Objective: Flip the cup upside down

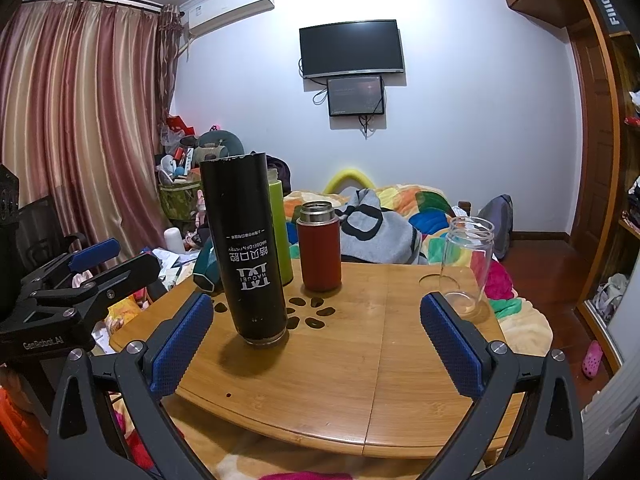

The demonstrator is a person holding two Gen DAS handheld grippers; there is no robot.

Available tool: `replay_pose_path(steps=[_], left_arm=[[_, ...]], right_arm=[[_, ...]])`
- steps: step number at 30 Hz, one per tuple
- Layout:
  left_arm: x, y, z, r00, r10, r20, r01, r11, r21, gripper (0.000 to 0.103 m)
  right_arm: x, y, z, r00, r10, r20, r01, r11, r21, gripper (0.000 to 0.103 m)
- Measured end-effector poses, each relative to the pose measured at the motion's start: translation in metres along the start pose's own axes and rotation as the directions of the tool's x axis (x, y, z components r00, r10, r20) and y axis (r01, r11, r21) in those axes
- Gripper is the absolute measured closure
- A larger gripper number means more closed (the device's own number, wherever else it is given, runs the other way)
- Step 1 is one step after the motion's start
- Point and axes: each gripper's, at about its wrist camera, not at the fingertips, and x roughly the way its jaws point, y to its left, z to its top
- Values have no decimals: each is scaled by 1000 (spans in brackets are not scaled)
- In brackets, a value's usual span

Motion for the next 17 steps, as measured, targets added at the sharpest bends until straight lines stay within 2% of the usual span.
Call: replay_pose_path(steps=[17], left_arm=[[3,-3,-1,1000,-17,-24,17,1000,3,0]], right_arm=[[-1,-1,0,1000,0,1,0,1000,1,0]])
